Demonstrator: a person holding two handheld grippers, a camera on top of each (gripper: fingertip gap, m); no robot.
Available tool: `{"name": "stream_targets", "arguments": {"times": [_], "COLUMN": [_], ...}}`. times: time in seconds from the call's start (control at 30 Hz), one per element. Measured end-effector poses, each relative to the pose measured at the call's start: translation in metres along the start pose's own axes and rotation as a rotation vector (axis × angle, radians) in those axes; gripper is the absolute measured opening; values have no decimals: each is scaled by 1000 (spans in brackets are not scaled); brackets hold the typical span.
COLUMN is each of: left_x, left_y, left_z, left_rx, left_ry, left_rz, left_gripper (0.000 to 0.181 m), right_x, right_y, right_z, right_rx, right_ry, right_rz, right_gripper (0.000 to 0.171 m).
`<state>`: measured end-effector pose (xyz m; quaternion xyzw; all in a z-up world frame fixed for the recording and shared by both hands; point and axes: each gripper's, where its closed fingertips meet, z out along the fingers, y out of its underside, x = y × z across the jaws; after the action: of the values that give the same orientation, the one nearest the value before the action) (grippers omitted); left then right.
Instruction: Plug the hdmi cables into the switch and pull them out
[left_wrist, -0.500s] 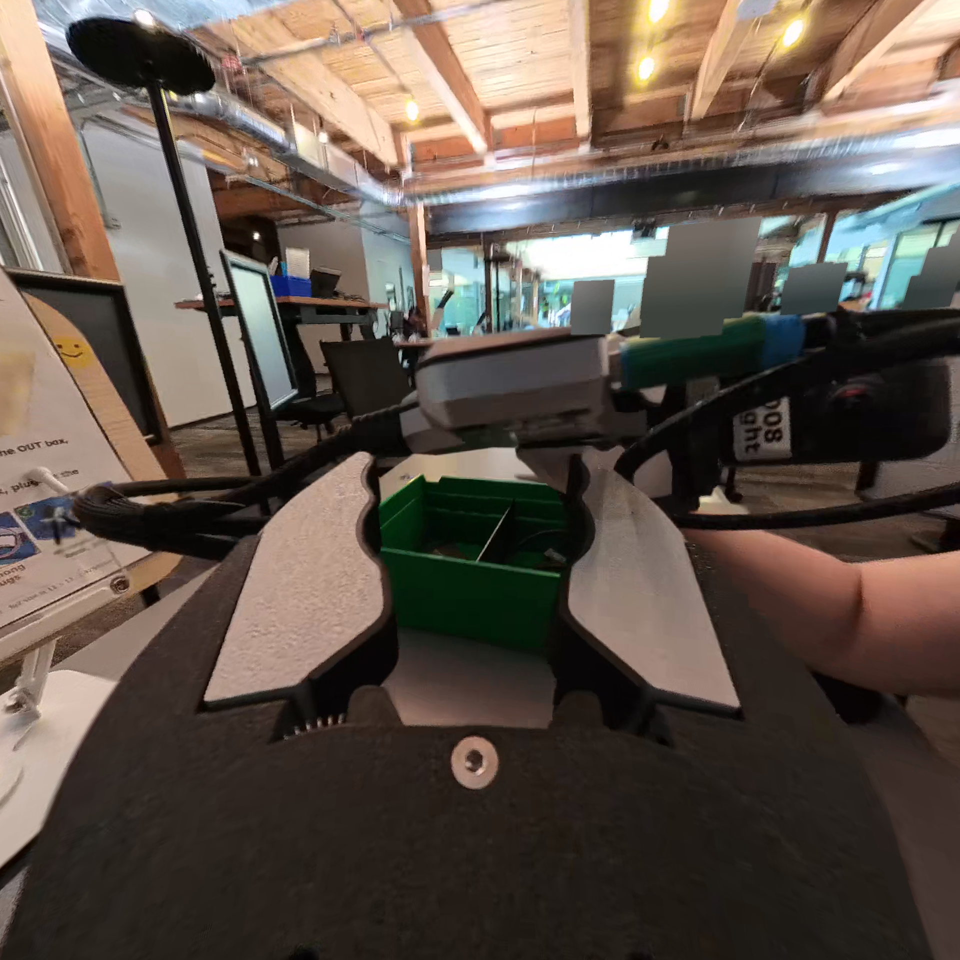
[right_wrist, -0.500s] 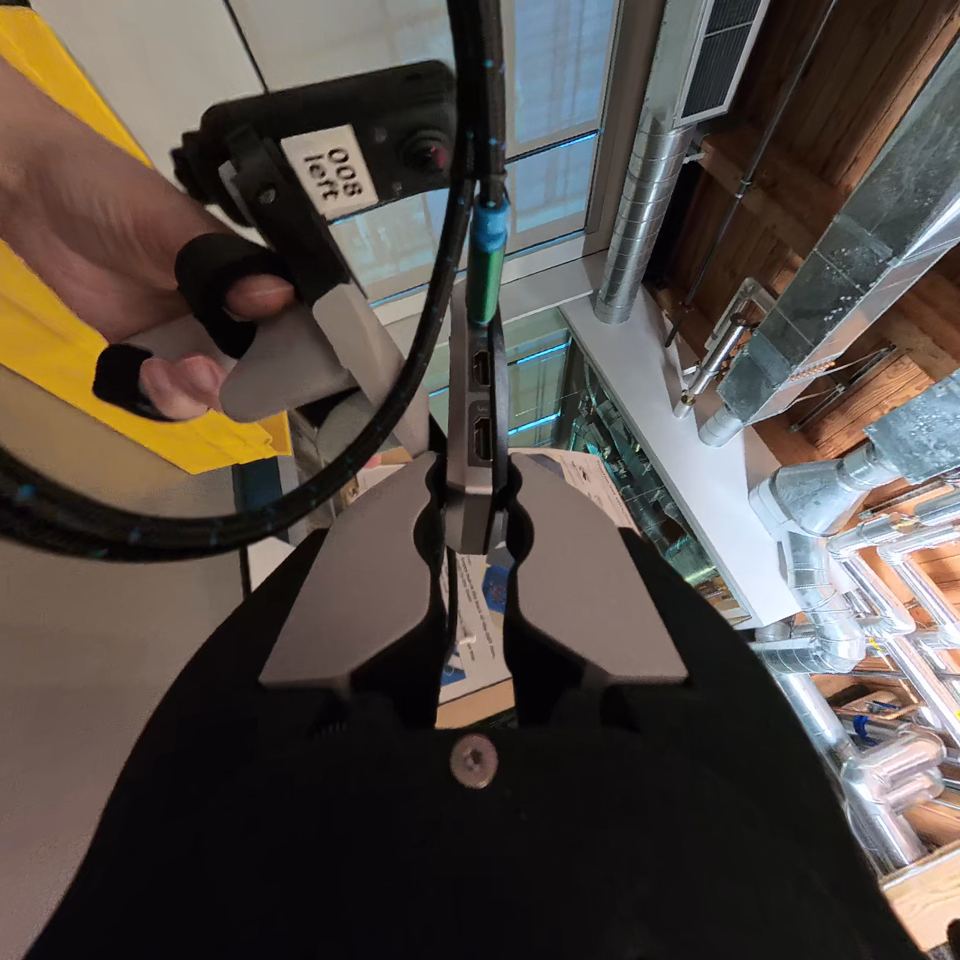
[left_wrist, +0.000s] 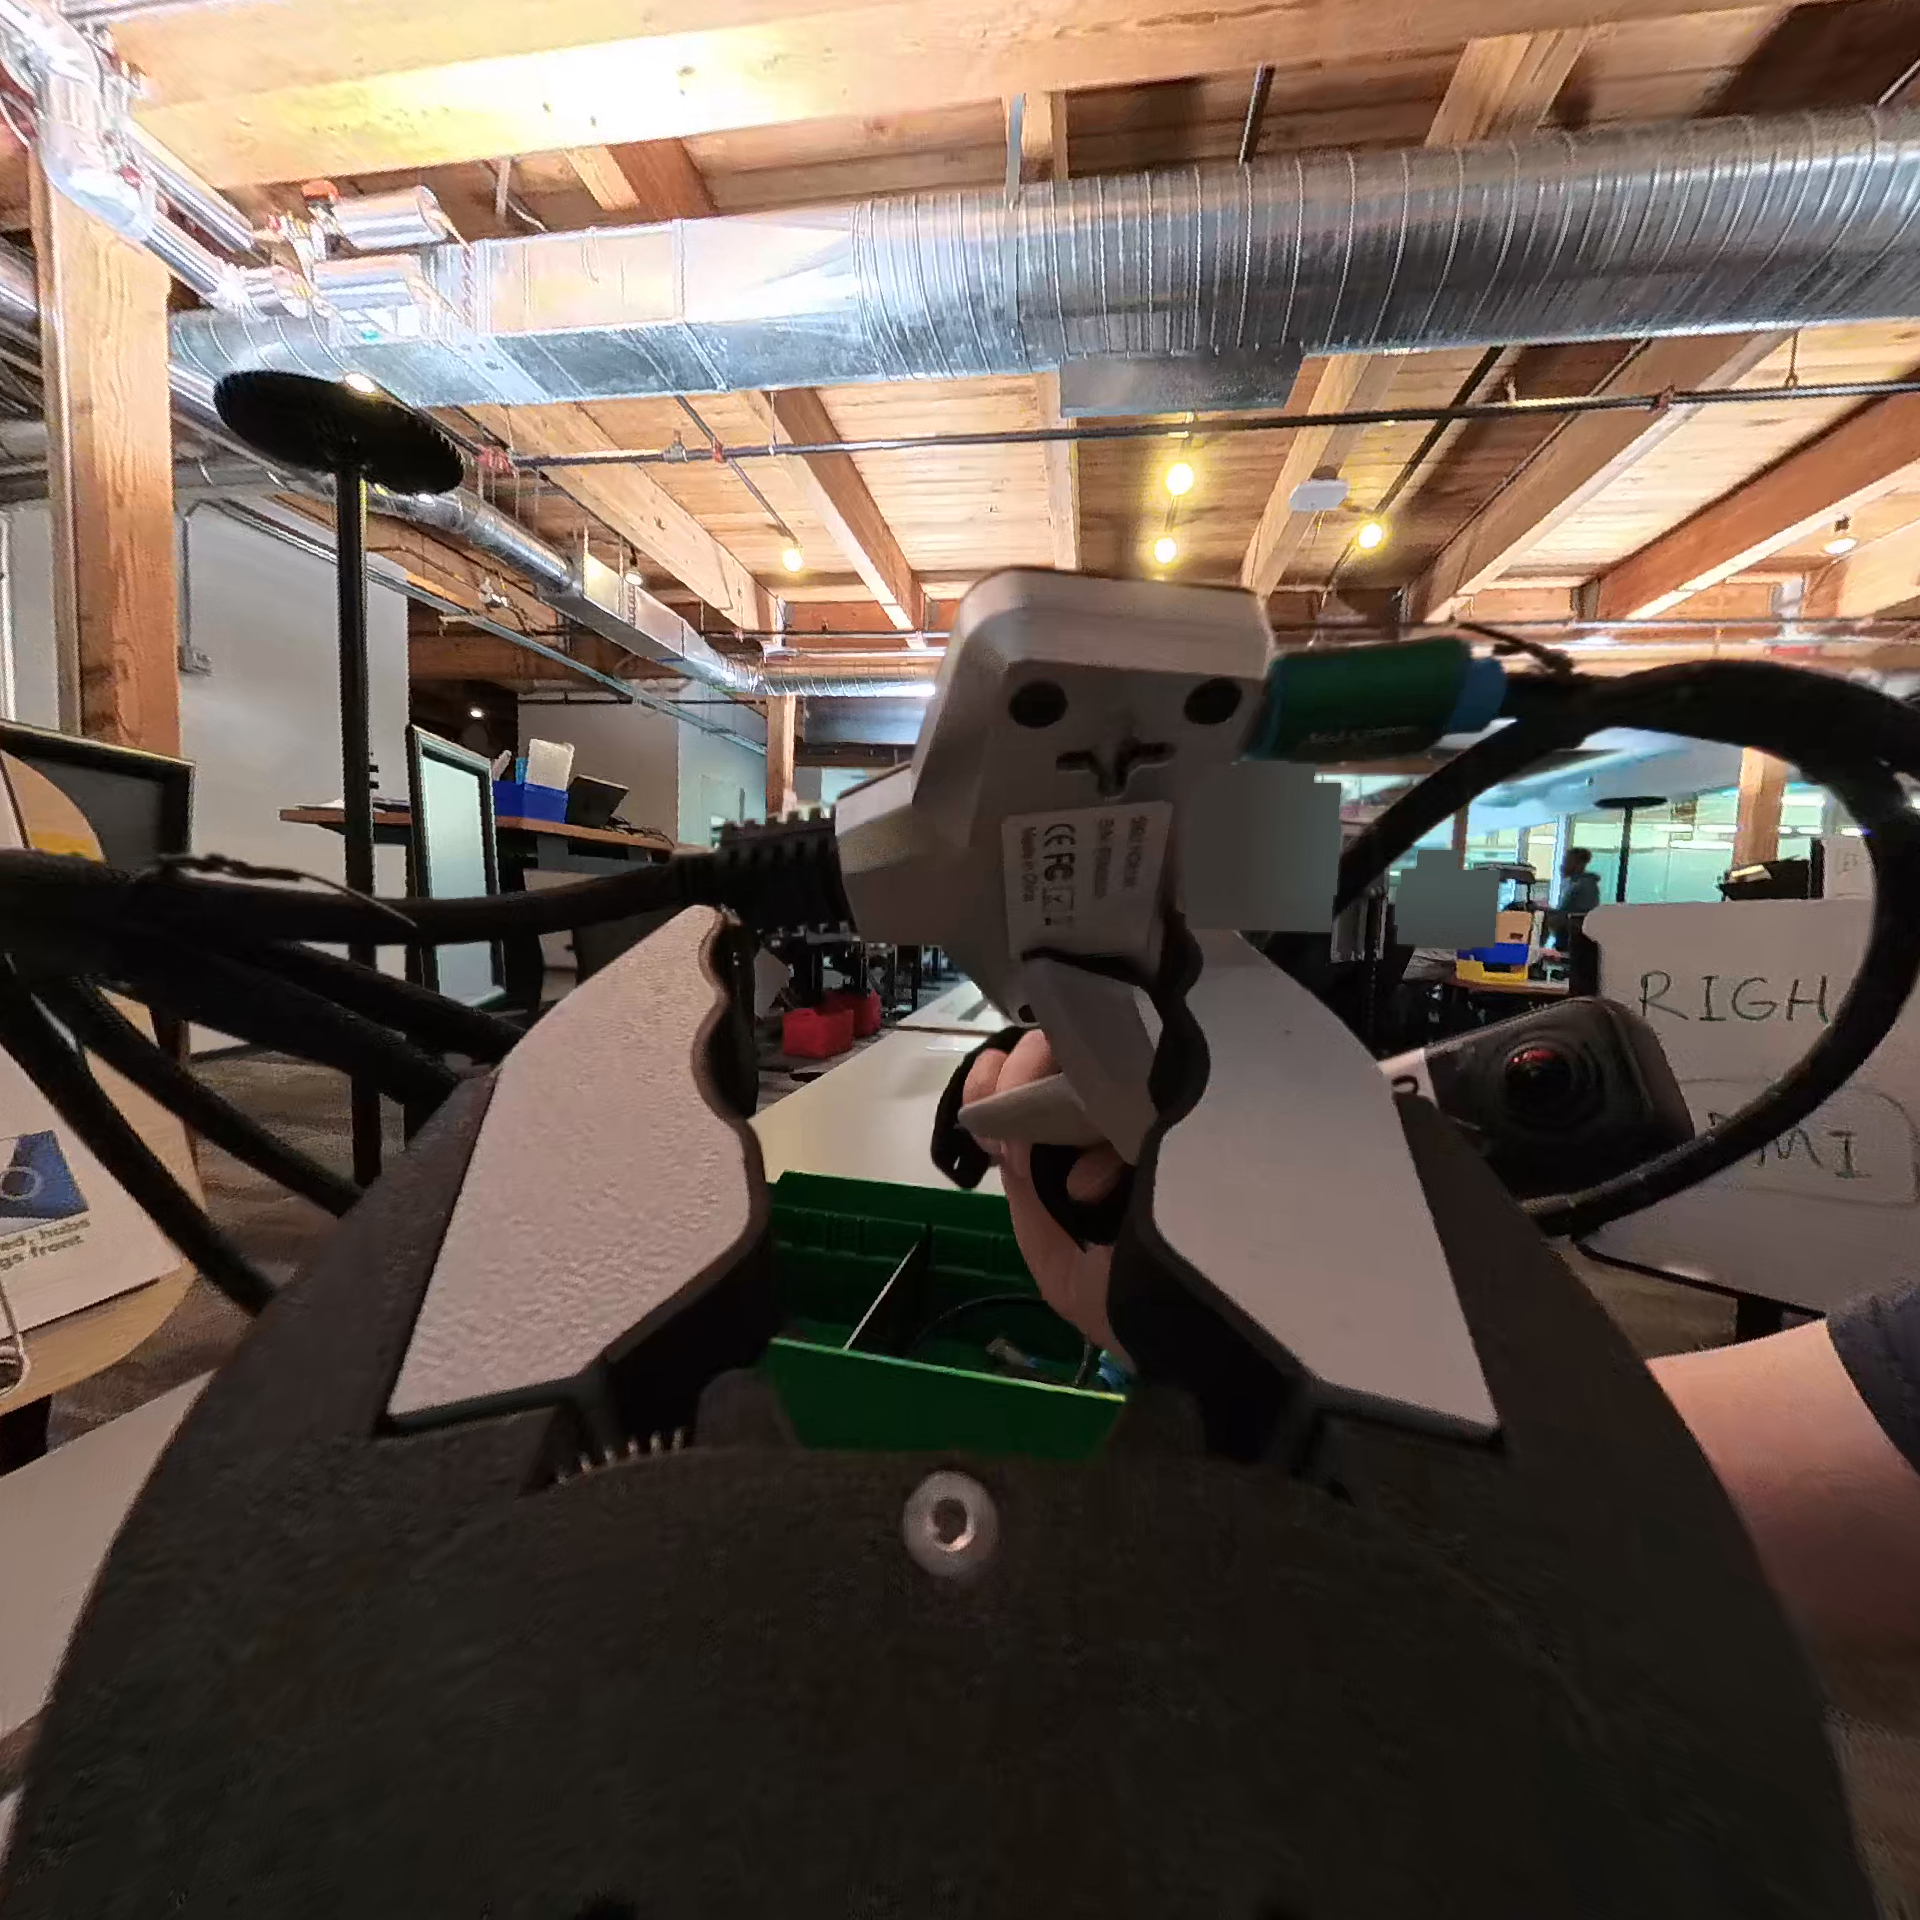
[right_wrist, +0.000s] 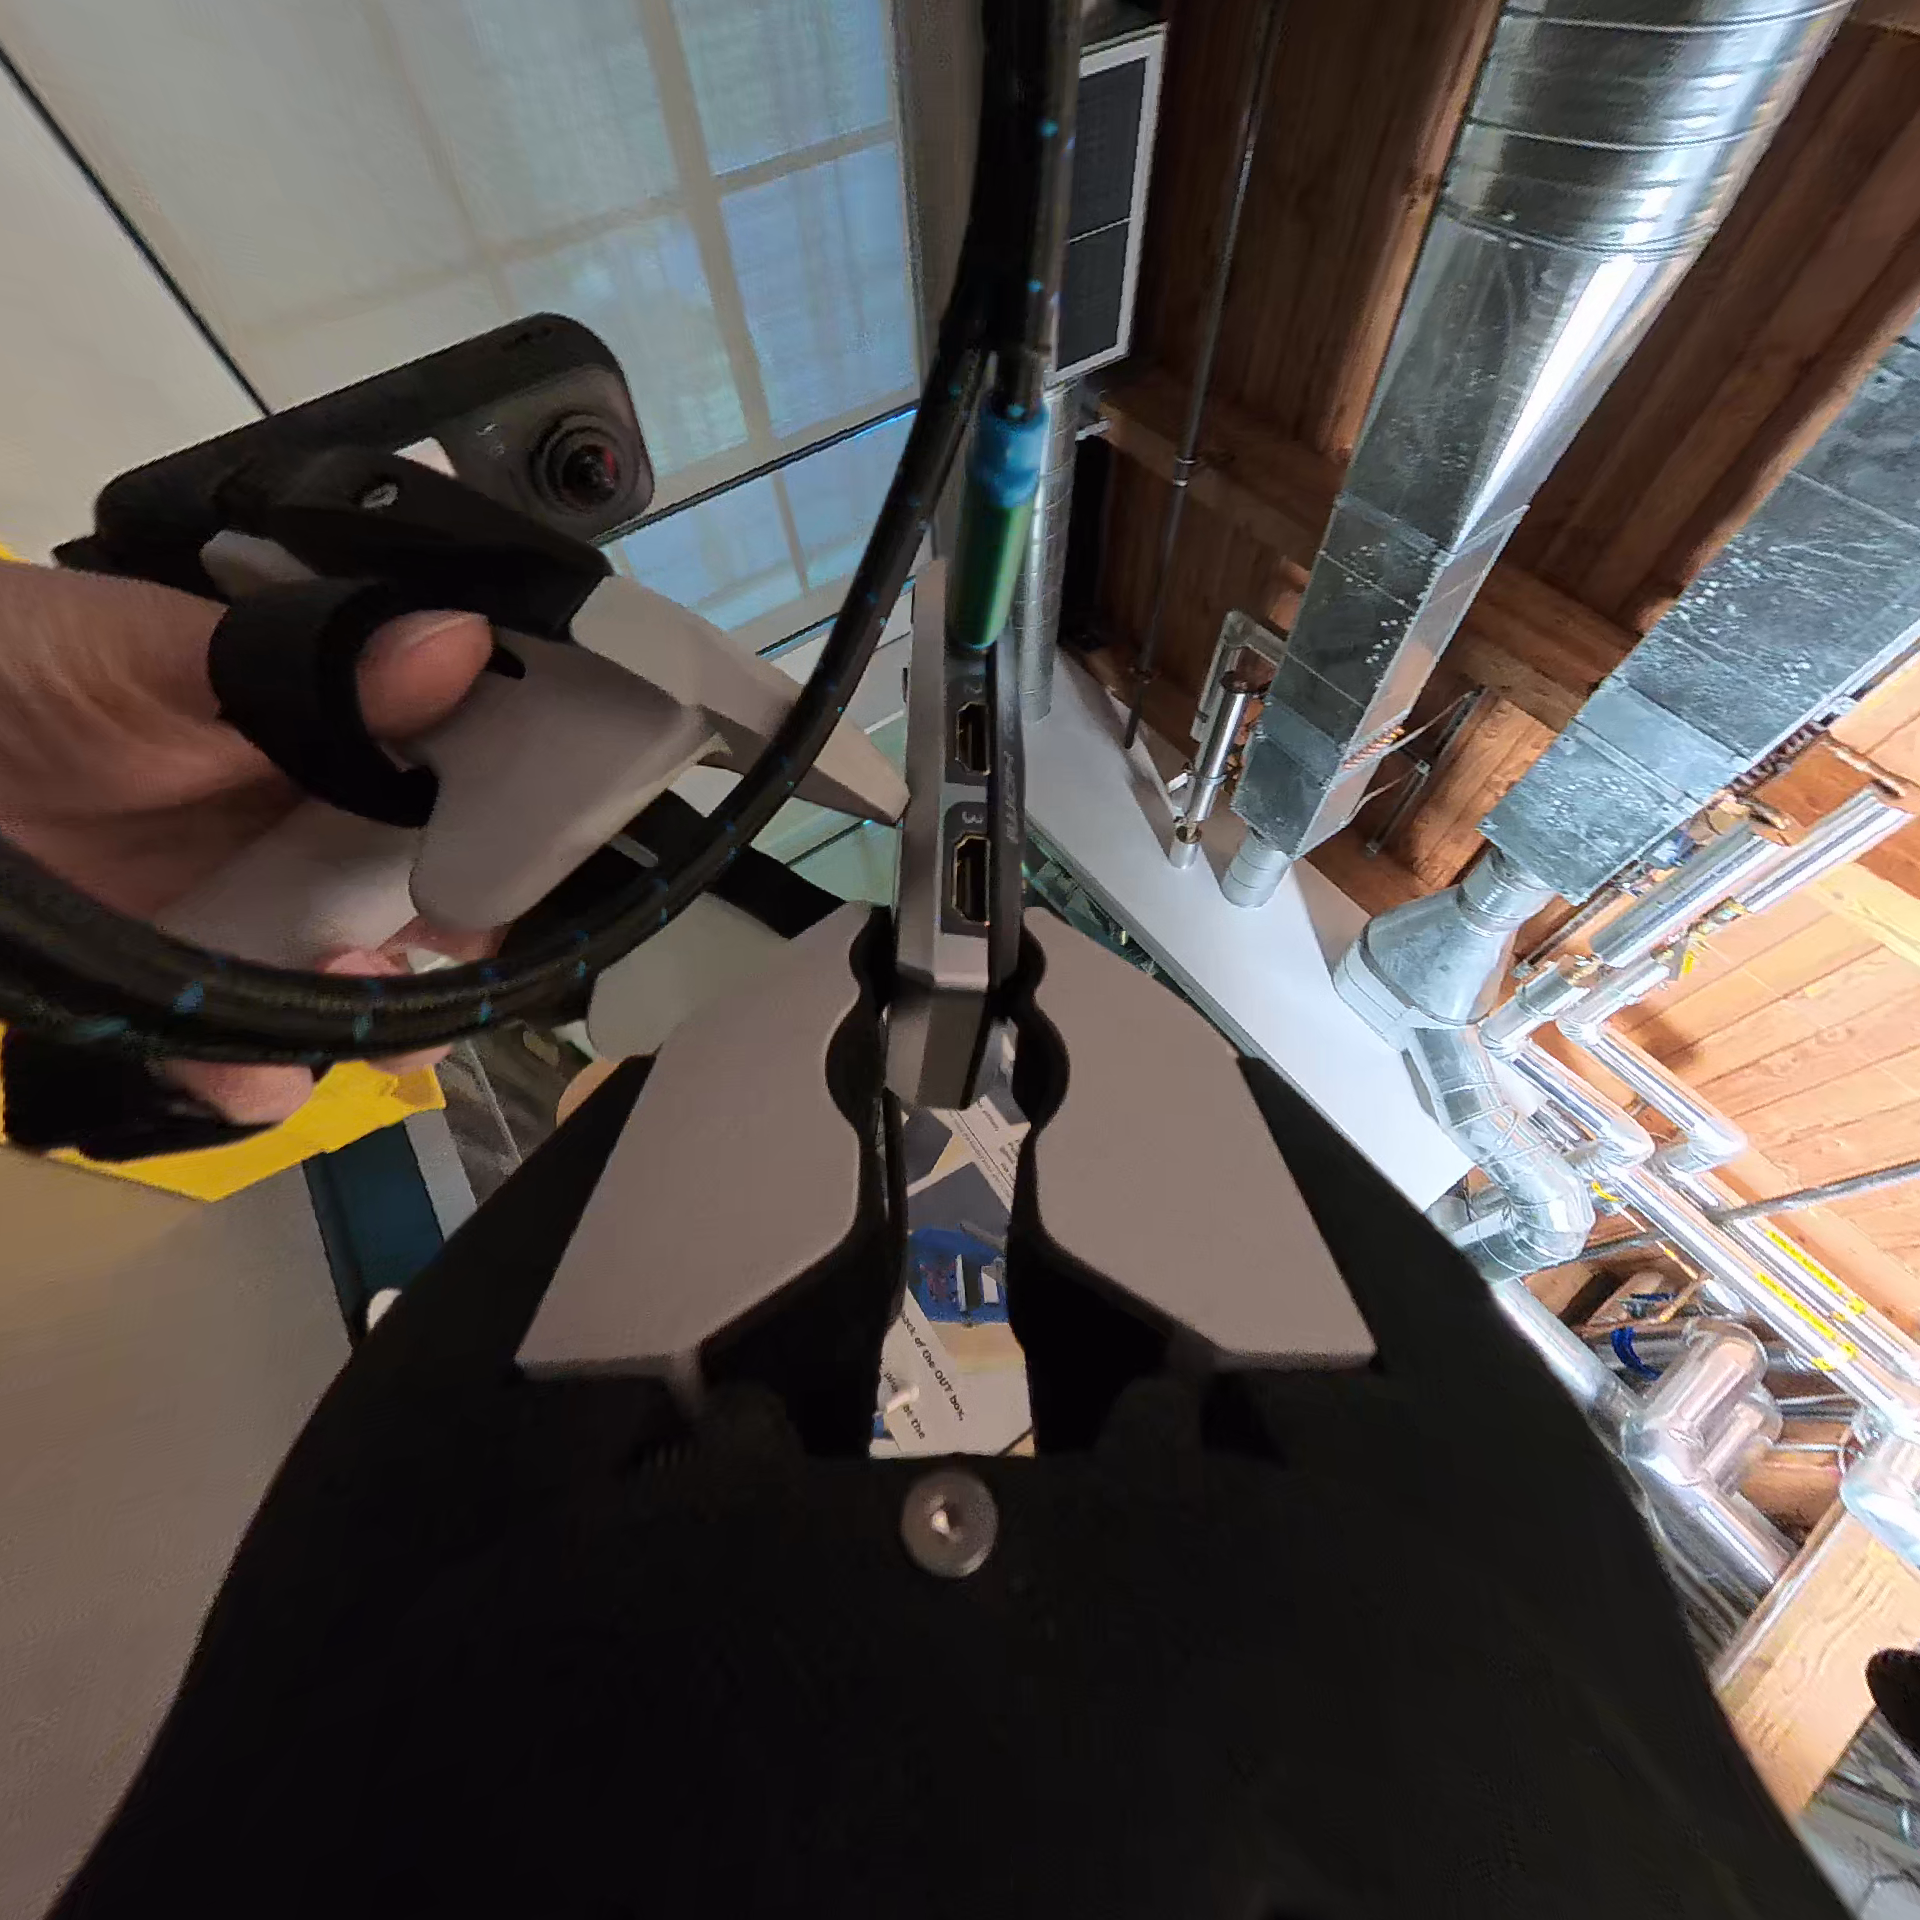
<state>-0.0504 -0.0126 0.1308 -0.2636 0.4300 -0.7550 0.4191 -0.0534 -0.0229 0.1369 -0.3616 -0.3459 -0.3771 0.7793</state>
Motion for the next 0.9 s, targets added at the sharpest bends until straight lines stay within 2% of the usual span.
{"name": "stream_targets", "arguments": {"times": [0.43, 0.7, 0.9], "left_x": [-1, -10, -12], "left_y": [-5, -5, -8], "left_z": [-5, 4, 5], "left_rx": [-96, -63, -79], "left_ry": [10, -116, -208], "left_rz": [45, 8, 88], "left_gripper": [85, 85, 77], "right_x": [-2, 3, 3], "right_y": [-5, 8, 15], "right_z": [4, 4, 3], "right_rx": [1, -19, -49], "right_ry": [69, 198, 211], "right_rz": [35, 290, 271], "right_gripper": [19, 19, 20]}}
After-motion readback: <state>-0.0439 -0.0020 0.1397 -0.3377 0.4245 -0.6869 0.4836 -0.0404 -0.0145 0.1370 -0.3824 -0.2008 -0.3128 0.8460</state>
